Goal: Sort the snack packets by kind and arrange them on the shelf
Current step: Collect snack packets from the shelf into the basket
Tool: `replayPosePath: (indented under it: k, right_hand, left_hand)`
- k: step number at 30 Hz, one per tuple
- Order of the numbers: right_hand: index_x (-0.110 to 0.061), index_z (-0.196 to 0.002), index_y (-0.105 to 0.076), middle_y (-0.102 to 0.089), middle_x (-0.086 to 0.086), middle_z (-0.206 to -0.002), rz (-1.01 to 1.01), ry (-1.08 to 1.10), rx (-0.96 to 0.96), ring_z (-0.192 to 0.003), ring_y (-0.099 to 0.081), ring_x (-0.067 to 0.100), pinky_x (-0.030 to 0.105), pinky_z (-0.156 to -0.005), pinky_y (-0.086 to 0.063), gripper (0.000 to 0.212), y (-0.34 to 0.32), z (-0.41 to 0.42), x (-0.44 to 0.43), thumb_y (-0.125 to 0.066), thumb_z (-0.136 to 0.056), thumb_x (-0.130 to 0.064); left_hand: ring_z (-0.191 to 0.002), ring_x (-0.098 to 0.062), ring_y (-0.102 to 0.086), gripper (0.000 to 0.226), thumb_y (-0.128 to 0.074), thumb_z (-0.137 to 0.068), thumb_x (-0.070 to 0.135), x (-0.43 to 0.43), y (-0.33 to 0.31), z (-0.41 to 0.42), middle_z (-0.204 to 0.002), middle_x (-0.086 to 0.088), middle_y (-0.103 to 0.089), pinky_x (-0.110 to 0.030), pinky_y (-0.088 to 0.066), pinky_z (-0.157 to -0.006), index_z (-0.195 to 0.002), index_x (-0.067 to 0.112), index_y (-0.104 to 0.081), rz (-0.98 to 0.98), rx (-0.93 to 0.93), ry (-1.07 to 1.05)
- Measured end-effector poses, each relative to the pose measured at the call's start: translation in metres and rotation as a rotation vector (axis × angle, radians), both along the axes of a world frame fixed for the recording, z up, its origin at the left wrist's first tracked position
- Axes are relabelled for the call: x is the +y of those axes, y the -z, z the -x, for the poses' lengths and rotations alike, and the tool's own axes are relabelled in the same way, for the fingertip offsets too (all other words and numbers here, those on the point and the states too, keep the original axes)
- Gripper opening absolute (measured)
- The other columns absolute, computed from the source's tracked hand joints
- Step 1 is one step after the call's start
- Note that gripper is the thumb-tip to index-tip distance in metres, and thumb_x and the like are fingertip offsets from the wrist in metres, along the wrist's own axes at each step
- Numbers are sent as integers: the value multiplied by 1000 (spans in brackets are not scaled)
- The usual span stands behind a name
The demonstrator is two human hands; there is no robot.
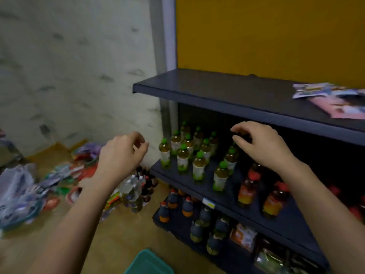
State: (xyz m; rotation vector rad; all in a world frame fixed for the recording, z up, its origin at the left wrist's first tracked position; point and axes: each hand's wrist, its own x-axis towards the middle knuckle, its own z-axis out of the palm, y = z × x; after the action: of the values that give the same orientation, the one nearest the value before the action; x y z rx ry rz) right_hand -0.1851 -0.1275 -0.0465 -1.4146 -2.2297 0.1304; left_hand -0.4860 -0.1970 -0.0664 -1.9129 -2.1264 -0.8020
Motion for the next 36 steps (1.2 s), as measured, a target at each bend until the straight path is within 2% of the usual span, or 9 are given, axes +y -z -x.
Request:
replayPosePath:
  k: [6,9,14,19,25,29,32,34,36]
  right_hand:
    - [-28,-112,-60,-62,-8,-115,-34,300,-20,-110,-56,16,37,-86,-49,24,-14,-120,-52,-54,-90,-33]
    - [-27,-110,-61,-63,-6,-113,-43,432,-13,-108,-58,17,38,-85,-50,23,-24,-175,-67,-55,-89,-33]
    - [-24,-110,-62,-65,-4,-112,-32,575,-8,-106,-59,19,39,-84,-51,23,-33,-250,-70,-55,-89,-32]
    - [-17,-114,-62,-66,2,-115,-23,566,-3,-106,-59,21,36,-88,-48,26,-37,-298,-39,-54,-90,-27]
    - [-8,-110,-62,-65,12,-108,-40,514,10,-101,-58,30,32,-75,-39,28,-46,-317,18,-51,-93,-27]
    - [-9,-85,-52,-56,12,-89,115,601,-123,-81,-47,26,32,-64,-29,40,-48,-314,49,-45,-92,-48]
    - [-9,-87,-53,-62,14,-102,189,694,-189,-92,-54,30,32,-65,-35,55,-46,-310,65,-40,-88,-63]
    - [-12,-83,-48,-60,10,-100,212,726,-209,-98,-57,29,31,-66,-36,59,-46,-308,72,-39,-82,-71]
    - [-13,-75,-46,-54,5,-87,245,741,-195,-91,-56,28,31,-63,-36,65,-48,-307,78,-41,-76,-77]
  left_hand:
    - [-86,-27,-63,20,-54,-89,38,45,-16,-125,-89,0,-68,-36,-51,-71,-93,20,-63,-10,-39,360]
    - [-86,-21,-63,19,-55,-88,38,63,-27,-188,-84,7,-64,-30,-45,-67,-93,22,-63,-58,-52,472]
    - [-89,-22,-62,19,-55,-88,39,90,-34,-279,-80,11,-60,-32,-46,-69,-90,23,-63,-78,-88,601]
    - [-89,-23,-62,16,-56,-87,36,121,-36,-348,-75,12,-55,-29,-39,-66,-88,22,-63,-49,-155,612]
    - [-96,-30,-57,39,-48,-90,47,168,-42,-402,-101,-9,-66,-32,-39,-69,-95,11,-61,44,-177,476]
    - [-118,-33,-47,70,-43,-83,66,199,-47,-432,-123,-19,-56,-38,-43,-87,-115,5,-56,225,-148,366]
    - [-126,-32,-39,82,-52,-76,69,215,-50,-447,-132,-17,-52,-38,-39,-95,-125,4,-49,259,-102,336]
    - [-124,-31,-41,82,-61,-73,64,225,-53,-452,-132,-14,-51,-36,-40,-93,-125,3,-45,322,-145,345]
    - [-109,-26,-49,71,-71,-70,55,234,-60,-453,-124,-10,-53,-32,-40,-80,-113,5,-45,423,-256,374]
